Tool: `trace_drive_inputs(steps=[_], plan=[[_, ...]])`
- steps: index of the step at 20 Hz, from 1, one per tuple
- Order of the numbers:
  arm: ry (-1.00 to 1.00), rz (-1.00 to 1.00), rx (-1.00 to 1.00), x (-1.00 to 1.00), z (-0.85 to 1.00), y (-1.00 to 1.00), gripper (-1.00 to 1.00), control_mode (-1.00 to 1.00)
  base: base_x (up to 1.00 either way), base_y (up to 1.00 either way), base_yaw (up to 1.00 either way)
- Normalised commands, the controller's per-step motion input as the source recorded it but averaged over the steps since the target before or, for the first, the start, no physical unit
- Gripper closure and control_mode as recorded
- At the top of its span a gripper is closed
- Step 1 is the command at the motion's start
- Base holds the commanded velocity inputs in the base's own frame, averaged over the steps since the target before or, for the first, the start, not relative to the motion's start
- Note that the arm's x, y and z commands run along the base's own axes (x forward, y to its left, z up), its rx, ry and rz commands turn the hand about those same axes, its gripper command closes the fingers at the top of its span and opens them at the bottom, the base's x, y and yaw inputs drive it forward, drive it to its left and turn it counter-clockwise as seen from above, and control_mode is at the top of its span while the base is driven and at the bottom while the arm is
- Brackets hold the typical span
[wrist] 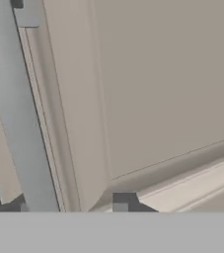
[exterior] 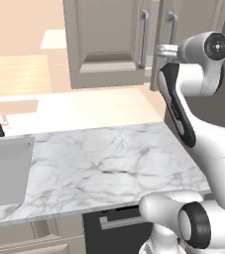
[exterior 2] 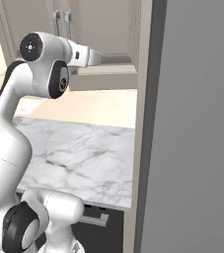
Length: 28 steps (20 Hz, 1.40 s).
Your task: Open the cabinet and move the ladle to the pot. Then close the cabinet.
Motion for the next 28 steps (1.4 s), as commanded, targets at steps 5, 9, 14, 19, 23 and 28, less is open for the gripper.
trace_drive_inputs(steps=[5,9,14,19,23,28], plan=[[-0.03,-0.05,0.02,-0.84,0.00,-1.00,1.00,-1.00,0.00,0.00,0.00],[0.00,-0.03,0.04,-0.72,0.00,-1.00,1.00,-1.00,0.00,0.00,0.00],[0.00,-0.03,0.03,-0.66,0.00,-1.00,1.00,-1.00,0.00,0.00,0.00],[0.00,-0.03,0.02,-0.61,0.00,-0.89,-1.00,-1.00,0.00,0.00,0.00],[0.00,-0.06,0.00,-0.60,0.00,-0.13,-1.00,-1.00,0.00,0.00,0.00],[-0.01,-0.10,0.00,-0.98,0.00,0.49,-1.00,-1.00,0.00,0.00,0.00]])
